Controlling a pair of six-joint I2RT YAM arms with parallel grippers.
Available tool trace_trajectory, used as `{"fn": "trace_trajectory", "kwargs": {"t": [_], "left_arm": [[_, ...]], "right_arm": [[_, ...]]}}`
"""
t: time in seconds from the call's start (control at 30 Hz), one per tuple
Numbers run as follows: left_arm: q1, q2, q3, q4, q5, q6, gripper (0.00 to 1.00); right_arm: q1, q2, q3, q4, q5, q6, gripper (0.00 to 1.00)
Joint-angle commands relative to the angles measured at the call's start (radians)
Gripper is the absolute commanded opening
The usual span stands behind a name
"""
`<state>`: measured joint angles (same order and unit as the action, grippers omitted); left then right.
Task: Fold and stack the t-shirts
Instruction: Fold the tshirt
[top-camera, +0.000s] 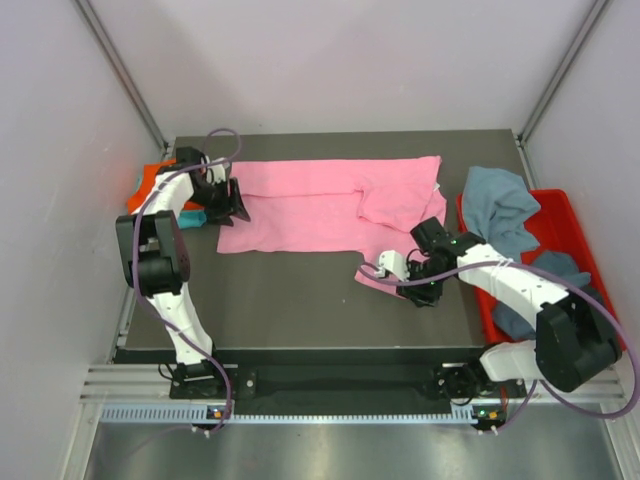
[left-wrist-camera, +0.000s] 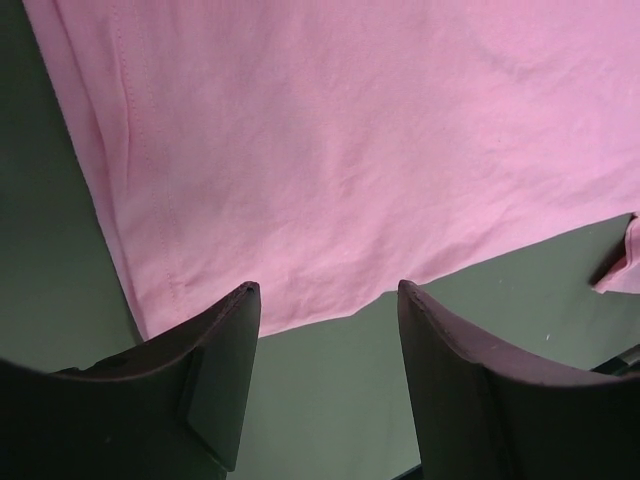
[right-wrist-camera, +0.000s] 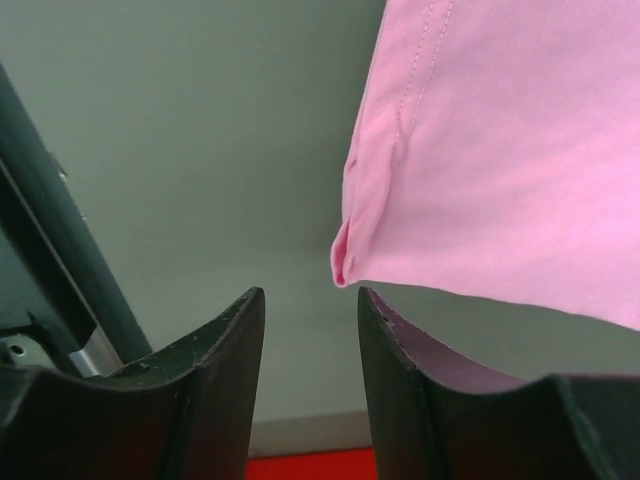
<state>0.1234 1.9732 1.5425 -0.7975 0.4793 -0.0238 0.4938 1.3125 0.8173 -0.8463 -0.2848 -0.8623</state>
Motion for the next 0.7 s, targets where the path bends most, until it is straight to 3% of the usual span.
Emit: {"fn": "trace_trajectory", "kwargs": {"t": [0.0,0.57,0.67], "left_arm": [[0.01,-0.014,0.008,0.041,0.001,-0.016,0.62],[0.024,-0.013,0.002,0.055,0.002,-0.028,0.61],[0.027,-0.008,0.004,0.055,0.002,-0.03,0.61]], "right_arm": [[0.02,0.021,-0.013,0.085,0.036,-0.037,0.42],[0.029,0.079,-0.056,0.138,0.09,-0.064,0.41],[0.032,0.082,-0.073,0.162,0.104,-0.063,0.37]]}}
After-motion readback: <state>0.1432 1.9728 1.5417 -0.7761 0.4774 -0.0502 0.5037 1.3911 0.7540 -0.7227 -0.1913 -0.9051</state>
